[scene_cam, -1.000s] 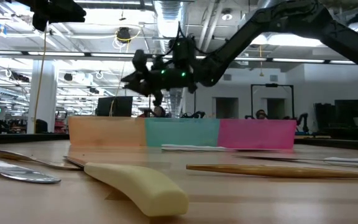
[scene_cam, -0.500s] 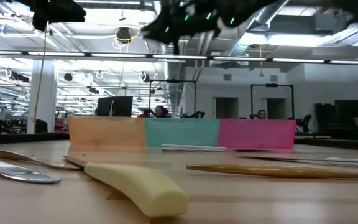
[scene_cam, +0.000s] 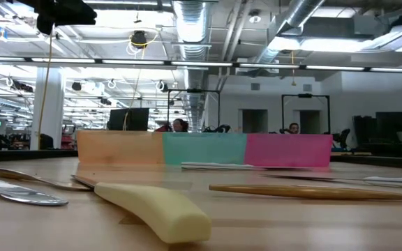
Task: Sort silverware by color (type)
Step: Put the blue patterned table knife into the red bin
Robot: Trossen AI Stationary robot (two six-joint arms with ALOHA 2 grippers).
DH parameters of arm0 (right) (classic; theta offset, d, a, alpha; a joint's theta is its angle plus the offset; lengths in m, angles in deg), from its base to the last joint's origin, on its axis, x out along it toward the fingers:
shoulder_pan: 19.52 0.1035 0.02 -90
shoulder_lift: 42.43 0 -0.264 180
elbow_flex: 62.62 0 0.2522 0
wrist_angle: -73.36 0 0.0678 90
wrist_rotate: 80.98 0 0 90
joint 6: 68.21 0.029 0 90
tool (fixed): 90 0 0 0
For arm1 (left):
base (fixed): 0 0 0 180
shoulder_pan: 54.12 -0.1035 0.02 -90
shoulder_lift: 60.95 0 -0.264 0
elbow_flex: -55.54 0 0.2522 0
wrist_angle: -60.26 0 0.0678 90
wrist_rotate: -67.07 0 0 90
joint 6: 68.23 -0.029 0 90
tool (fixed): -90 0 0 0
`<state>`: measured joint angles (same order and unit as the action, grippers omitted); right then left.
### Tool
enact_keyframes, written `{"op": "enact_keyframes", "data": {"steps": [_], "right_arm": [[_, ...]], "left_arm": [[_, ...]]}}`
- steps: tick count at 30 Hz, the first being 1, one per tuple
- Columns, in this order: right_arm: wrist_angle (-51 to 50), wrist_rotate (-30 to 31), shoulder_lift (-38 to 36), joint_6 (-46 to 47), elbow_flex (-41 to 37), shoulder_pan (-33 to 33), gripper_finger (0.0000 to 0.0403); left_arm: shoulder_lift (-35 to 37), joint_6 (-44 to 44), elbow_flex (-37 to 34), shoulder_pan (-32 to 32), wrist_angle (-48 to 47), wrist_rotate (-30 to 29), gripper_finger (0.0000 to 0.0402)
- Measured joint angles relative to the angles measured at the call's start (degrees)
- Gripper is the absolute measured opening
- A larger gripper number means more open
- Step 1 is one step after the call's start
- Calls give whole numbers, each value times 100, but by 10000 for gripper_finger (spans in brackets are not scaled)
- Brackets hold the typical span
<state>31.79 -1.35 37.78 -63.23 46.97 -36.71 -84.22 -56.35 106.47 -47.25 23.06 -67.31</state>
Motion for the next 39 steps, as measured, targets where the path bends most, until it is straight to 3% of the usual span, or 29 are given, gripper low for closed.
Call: {"op": "enact_keyframes", "data": {"steps": [6, 11, 15, 19, 27, 39], "right_arm": [[-1728, 988, -971, 106, 0, 805, 132], [-2754, 2524, -1418, 641, -2, 1974, 132], [-3266, 3808, -1576, 1190, -177, 2866, 132], [-3453, 4572, -1613, 1601, -475, 3505, 132], [-3277, 5232, -1618, 2180, -1349, 4196, 132], [-2497, 5300, -1617, 2709, -2516, 4306, 132]], "left_arm": [[0, 20, 0, 0, -18, 2, 100], [1, -17, 0, -1, -20, 2, 100], [-27, -17, 0, -2, -19, 2, 100], [-24, -17, 0, 0, -43, 2, 100], [-26, 67, 0, 0, -173, 2, 100], [-26, 36, 0, -2, -151, 0, 100]]}}
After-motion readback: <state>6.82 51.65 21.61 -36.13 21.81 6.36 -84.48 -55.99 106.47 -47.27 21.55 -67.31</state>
